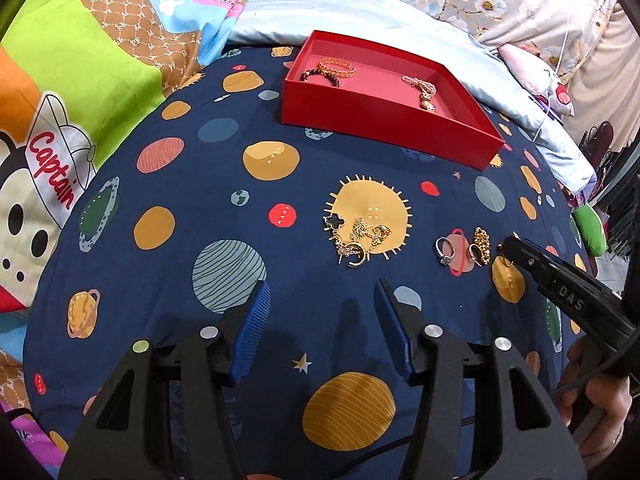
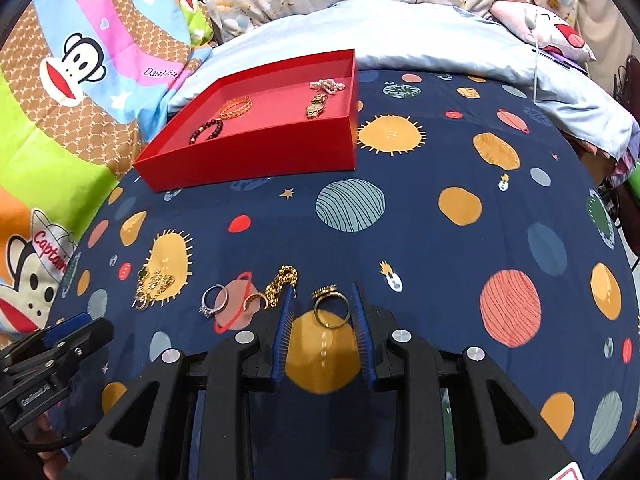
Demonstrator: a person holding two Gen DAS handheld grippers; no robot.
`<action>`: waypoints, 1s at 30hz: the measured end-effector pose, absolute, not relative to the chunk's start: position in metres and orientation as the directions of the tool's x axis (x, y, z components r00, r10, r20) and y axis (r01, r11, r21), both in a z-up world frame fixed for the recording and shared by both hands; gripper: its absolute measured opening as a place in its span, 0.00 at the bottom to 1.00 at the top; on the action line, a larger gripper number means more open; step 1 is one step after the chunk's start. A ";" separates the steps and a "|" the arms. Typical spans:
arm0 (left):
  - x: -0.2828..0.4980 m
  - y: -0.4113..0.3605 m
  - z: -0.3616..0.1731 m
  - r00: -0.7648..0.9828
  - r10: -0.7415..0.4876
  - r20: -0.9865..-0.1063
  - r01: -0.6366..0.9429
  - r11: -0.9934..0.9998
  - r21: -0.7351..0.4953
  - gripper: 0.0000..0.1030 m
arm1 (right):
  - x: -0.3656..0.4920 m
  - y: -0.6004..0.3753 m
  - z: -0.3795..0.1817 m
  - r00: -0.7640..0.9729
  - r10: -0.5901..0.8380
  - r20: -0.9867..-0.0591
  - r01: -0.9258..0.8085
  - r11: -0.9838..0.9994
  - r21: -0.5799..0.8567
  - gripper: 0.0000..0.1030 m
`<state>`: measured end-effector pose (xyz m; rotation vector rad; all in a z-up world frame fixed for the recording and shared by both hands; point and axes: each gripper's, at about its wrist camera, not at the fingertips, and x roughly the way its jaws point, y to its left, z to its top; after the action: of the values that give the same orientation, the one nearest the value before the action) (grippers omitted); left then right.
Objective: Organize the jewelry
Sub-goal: 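Move the right tool to the gold ring and close on it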
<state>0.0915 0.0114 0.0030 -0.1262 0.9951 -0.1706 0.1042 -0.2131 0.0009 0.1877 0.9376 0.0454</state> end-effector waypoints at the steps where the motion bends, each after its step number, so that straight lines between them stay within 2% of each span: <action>1: 0.092 0.012 0.002 0.532 -0.201 -0.823 0.085 0.979 -0.184 0.51 | 0.105 -0.213 0.000 0.590 0.122 -0.798 0.039 0.983 0.179 0.28; 3: 0.093 0.013 0.001 0.529 -0.202 -0.824 0.081 0.979 -0.188 0.51 | 0.107 -0.211 -0.002 0.586 0.122 -0.801 0.034 0.984 0.174 0.24; 5: 0.095 0.014 -0.001 0.525 -0.203 -0.826 0.077 0.978 -0.192 0.51 | 0.107 -0.209 -0.005 0.580 0.121 -0.806 0.029 0.985 0.169 0.13; 7: 0.096 0.015 -0.002 0.523 -0.204 -0.828 0.076 0.978 -0.193 0.51 | 0.105 -0.208 -0.008 0.577 0.114 -0.808 0.028 0.987 0.160 0.09; 20: 0.098 0.015 -0.004 0.515 -0.203 -0.833 0.067 0.978 -0.196 0.51 | 0.110 -0.211 -0.009 0.582 0.122 -0.804 0.037 0.984 0.175 0.08; 30: 0.099 0.012 -0.007 0.509 -0.210 -0.835 0.073 0.977 -0.201 0.51 | 0.096 -0.223 -0.001 0.601 0.138 -0.787 0.070 0.972 0.224 0.03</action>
<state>0.0986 0.0119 -0.0073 -0.1471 1.0235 -0.1709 0.0959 -0.2227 -0.0014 0.2419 0.9278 0.0398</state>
